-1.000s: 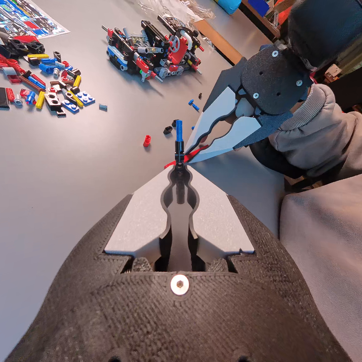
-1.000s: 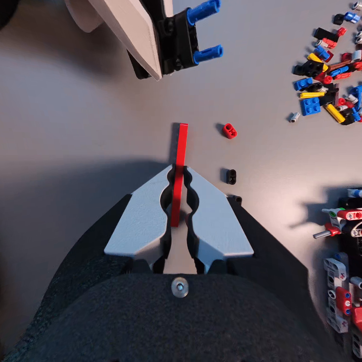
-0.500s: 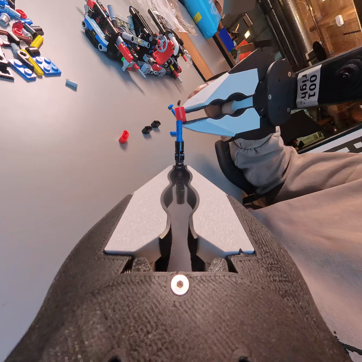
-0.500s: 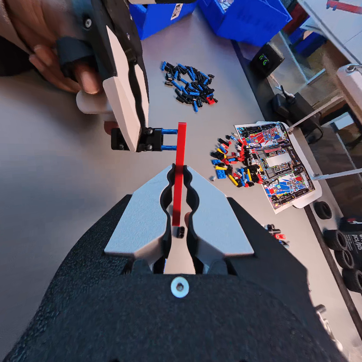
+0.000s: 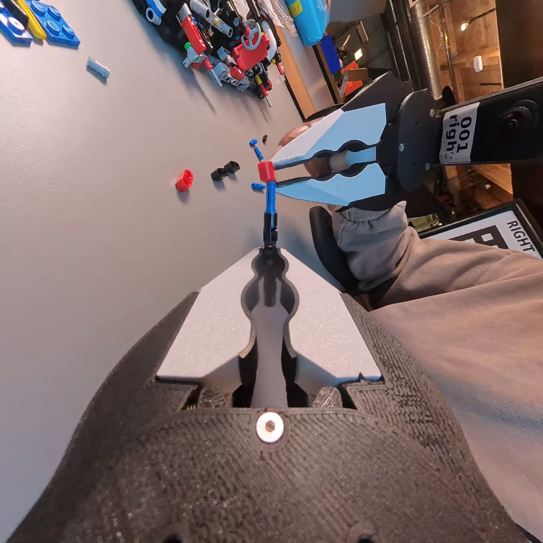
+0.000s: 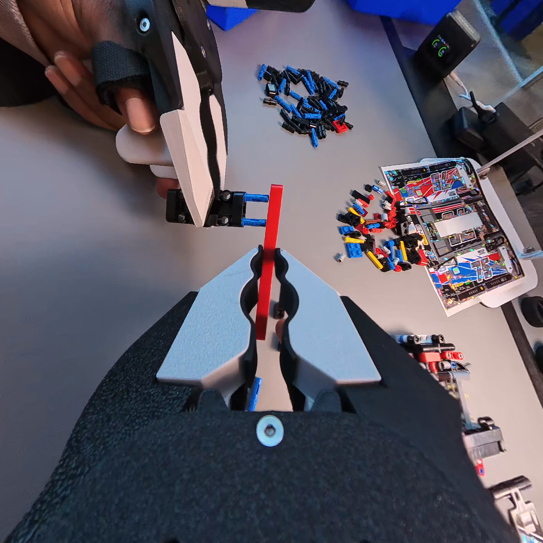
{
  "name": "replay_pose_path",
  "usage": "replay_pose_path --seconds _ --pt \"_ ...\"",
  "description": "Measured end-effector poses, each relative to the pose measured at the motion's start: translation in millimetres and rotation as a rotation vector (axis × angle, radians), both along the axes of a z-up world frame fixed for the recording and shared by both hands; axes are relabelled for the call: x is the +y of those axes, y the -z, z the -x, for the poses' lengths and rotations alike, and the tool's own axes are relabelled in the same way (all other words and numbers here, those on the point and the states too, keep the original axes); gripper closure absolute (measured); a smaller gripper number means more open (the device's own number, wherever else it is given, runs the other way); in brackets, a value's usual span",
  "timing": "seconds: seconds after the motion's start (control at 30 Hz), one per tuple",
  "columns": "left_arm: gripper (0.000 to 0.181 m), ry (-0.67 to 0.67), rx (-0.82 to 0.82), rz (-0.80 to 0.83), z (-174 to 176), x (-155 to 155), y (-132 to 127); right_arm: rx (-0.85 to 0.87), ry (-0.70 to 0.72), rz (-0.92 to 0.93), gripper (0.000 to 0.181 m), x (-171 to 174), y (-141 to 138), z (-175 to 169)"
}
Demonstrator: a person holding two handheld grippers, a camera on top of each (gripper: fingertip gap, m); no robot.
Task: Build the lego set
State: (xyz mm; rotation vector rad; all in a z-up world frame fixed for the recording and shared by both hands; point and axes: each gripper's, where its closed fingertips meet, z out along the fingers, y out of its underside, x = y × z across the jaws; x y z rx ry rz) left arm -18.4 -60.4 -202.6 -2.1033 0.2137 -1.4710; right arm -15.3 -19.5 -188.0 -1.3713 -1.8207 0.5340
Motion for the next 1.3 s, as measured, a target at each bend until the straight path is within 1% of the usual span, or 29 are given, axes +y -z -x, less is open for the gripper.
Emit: replay_pose_path --seconds 0.2,0.37,0.93,1.13,1.3 --pt "0.176 0.010 -0.044 0.038 -0.8 -1.3 0.0 -0.028 0.002 0.108 0.176 -1.4 1.8 -4.6" --pt "0.176 0.019 -0.041 0.046 -2.1 -2.6 1.4 -0.050 -0.007 0.104 0.176 -2.2 4.3 -6.9" --pt "0.176 0.023 -0.048 0.053 -3.6 -4.0 -0.5 -0.106 -0.010 -0.004 0.176 -1.8 3.9 -6.5" --pt "0.176 0.022 -0.046 0.052 -3.1 -4.1 -0.4 -0.120 -0.030 -0.100 0.176 -3.6 0.8 -7.0" --pt "0.176 0.037 -0.022 -0.008 -3.6 -6.8 -3.8 -0.095 -0.070 -0.245 0.176 -6.5 -4.2 -5.9"
